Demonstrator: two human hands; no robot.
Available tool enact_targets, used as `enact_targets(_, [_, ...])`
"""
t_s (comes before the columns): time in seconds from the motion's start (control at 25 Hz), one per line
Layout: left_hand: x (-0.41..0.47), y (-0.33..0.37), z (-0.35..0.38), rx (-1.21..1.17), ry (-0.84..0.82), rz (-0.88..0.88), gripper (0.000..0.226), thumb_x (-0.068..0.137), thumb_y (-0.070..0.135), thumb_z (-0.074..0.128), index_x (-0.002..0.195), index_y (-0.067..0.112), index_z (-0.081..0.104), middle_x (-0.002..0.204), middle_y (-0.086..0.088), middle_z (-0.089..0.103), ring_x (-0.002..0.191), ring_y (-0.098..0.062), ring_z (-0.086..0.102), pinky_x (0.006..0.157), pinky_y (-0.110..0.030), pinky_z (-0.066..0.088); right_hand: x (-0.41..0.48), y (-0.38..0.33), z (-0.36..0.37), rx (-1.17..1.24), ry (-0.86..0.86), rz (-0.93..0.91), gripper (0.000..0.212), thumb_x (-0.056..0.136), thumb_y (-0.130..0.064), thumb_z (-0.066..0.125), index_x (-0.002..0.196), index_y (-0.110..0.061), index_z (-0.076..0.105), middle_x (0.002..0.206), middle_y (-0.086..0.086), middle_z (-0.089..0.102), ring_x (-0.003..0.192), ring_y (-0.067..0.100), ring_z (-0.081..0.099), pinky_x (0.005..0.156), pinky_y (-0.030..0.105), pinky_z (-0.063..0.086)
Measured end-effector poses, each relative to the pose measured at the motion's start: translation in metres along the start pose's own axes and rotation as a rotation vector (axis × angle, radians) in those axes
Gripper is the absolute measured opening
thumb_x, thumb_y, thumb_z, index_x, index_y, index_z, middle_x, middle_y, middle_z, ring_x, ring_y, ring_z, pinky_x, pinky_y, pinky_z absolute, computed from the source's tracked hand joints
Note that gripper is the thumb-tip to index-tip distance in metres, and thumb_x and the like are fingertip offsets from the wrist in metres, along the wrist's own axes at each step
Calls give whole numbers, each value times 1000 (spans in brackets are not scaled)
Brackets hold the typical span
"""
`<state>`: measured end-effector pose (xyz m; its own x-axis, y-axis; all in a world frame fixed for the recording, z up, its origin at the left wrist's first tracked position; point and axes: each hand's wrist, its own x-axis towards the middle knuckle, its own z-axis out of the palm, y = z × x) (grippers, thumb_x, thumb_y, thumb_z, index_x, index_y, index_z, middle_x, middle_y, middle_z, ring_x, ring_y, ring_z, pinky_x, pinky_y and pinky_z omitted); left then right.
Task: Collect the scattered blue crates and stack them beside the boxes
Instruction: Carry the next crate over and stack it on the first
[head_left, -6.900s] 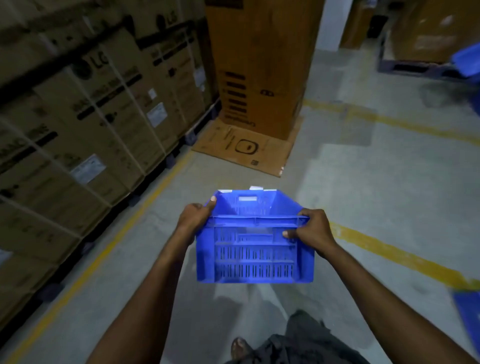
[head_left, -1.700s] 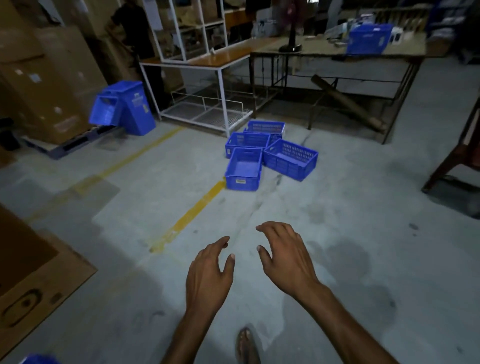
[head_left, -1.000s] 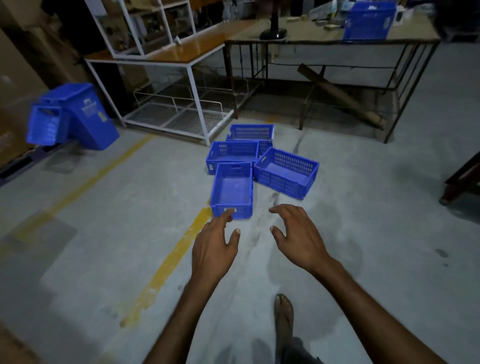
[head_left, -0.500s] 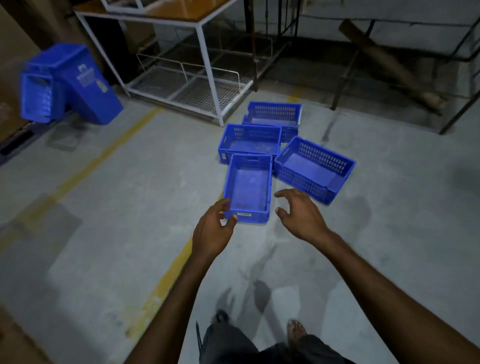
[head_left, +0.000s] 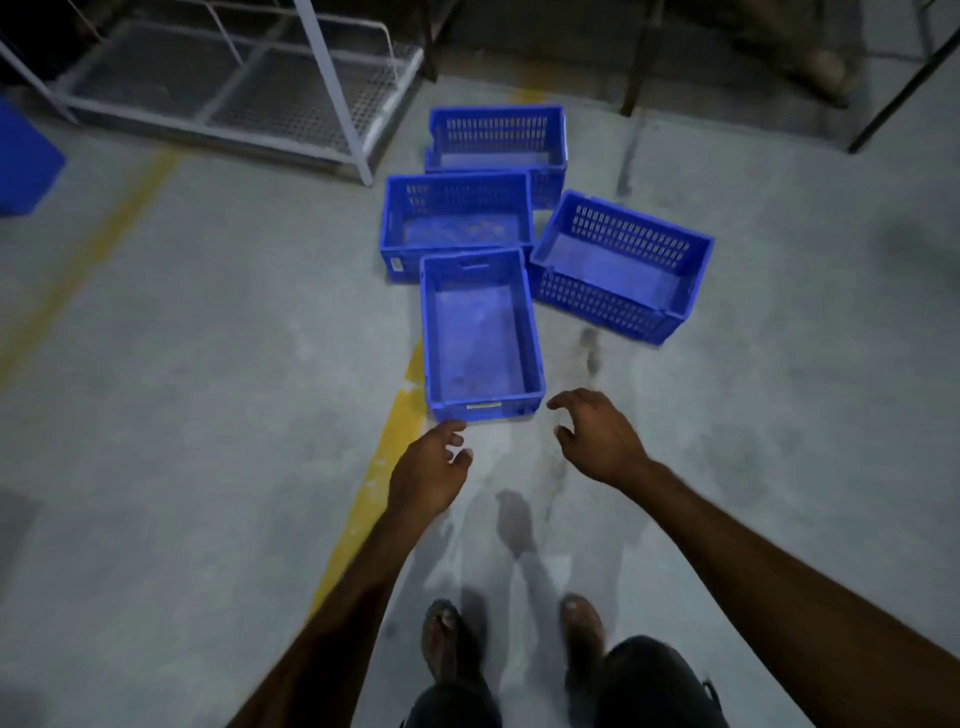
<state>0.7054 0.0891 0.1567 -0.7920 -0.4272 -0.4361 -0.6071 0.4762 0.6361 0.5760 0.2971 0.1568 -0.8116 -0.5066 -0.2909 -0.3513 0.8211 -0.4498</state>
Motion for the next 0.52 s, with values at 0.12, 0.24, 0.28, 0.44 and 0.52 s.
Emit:
enact_targets(0.12, [86,-58,31,20,0,1,34,90,28,64,124,29,61,110,9,69,98,-18,68,90,-34,53,74,14,77,-11,-35,36,37,86,-20,63,123,-18,63,125,7,63,118,30,53,97,36,45])
enact_targets(0.24, [183,-114,84,25,38,-10,36,90,27,65,126,24,62,118,-1,70,109,-25,67,94,-35,52,153,52,163,0,-32,46,37,83,-19,63,120,-18,65,124,11,63,117,34,54,98,37,47])
enact_targets(0.28, [214,-135,106,10,55,-10,38,91,28,65,128,22,61,121,-4,69,112,-26,66,97,-35,51,178,68,196,13,-21,62,39,83,-19,63,121,-17,65,126,12,62,119,35,54,98,38,46])
enact_targets(0.44, [318,-207,175,36,238,48,48,92,28,64,137,16,54,138,-10,57,127,-29,54,107,-40,43,263,128,297,-10,102,91,41,87,-23,63,128,-13,62,136,14,53,126,37,46,101,42,45])
enact_targets(0.52, [364,-242,200,57,335,35,57,91,31,63,142,14,46,142,-13,51,130,-33,50,106,-45,42,299,157,338,-85,180,126,48,87,-28,63,132,-12,57,144,14,45,128,38,42,101,46,45])
